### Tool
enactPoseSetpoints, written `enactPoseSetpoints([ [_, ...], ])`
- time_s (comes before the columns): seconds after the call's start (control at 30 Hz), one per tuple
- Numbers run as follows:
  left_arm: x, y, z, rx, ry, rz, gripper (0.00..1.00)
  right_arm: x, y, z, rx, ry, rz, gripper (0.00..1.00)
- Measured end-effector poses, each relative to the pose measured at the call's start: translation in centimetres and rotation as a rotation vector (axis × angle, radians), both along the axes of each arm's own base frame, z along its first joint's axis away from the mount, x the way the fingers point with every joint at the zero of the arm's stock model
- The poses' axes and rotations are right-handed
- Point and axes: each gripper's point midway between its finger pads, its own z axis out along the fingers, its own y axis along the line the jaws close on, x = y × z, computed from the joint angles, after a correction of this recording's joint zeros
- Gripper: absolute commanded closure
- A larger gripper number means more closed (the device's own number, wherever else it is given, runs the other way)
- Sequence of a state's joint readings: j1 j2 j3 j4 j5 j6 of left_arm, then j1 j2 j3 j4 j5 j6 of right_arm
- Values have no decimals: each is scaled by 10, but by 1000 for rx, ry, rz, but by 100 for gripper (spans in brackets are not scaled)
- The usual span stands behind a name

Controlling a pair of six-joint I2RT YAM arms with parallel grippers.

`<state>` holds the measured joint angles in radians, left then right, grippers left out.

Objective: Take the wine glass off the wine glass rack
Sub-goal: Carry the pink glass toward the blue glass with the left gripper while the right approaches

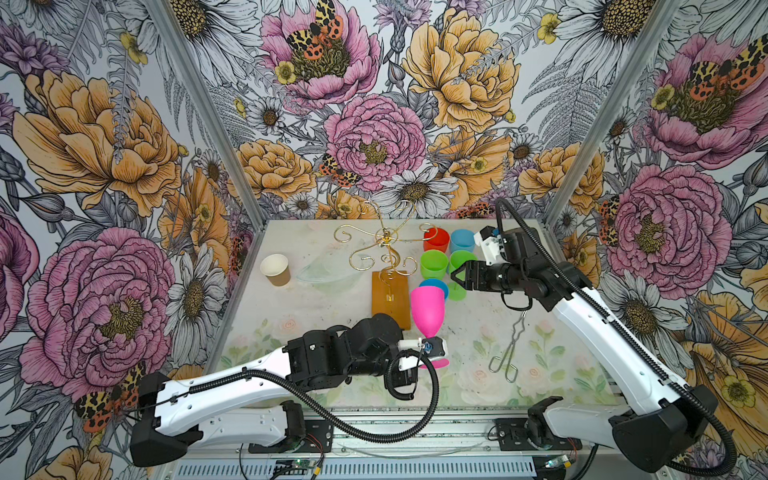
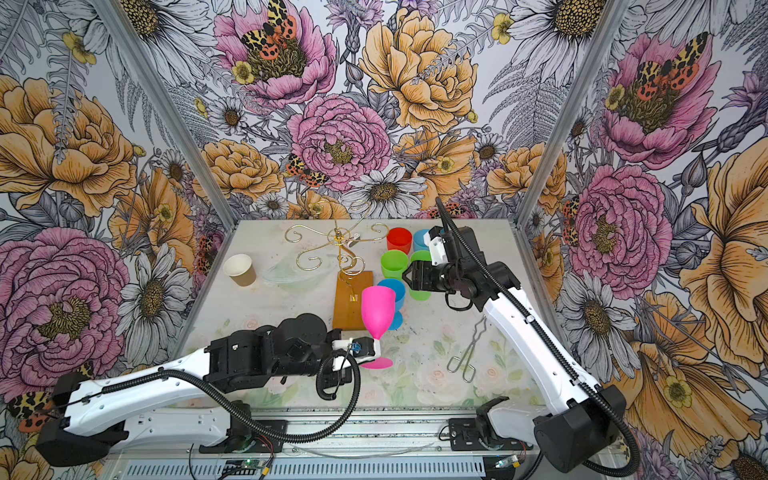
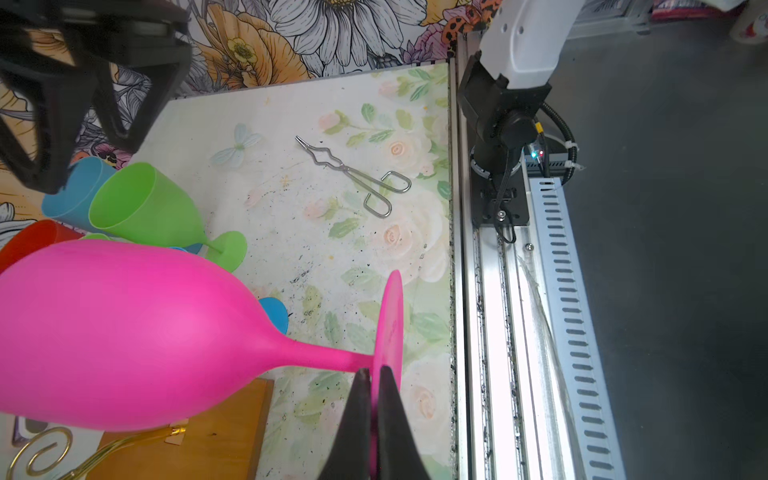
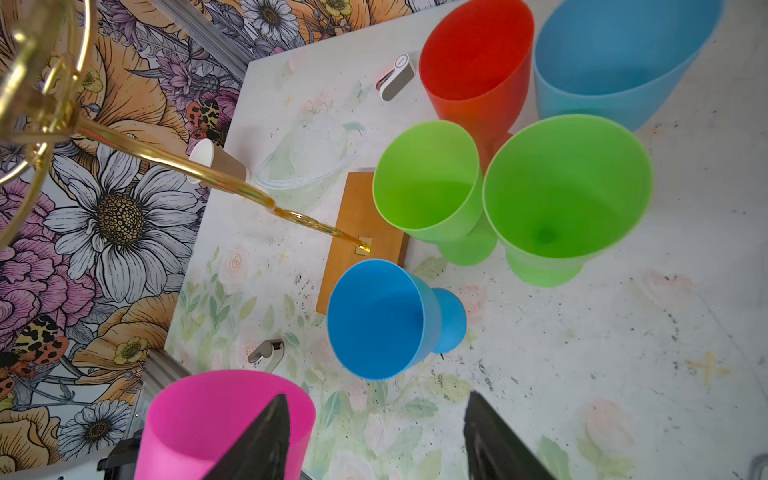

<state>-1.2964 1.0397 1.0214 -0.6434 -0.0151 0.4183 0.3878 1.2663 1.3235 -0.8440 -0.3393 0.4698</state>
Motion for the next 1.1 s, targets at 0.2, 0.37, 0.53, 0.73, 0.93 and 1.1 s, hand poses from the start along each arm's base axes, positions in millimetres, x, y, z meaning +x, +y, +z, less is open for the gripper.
enactPoseSetpoints([
  [0.2,4,4,-13,88,-182,-43,100,3,12,13,38,-2,42,33],
  [0.37,19,11,-22,171,-337,-44,100,-8,26,16,56,2,111,33],
  [0.53,32,21,-42,290,-472,-57,100,-16,35,18,75,12,157,35],
  [0.73,43,24,-41,345,-590,-61,100,-21,39,15,90,27,191,37],
  [0.93,50,27,-52,413,-726,-80,100,-24,44,8,102,58,223,43],
  [1.1,59,34,-66,487,-829,-87,100,-28,48,0,112,96,252,53],
])
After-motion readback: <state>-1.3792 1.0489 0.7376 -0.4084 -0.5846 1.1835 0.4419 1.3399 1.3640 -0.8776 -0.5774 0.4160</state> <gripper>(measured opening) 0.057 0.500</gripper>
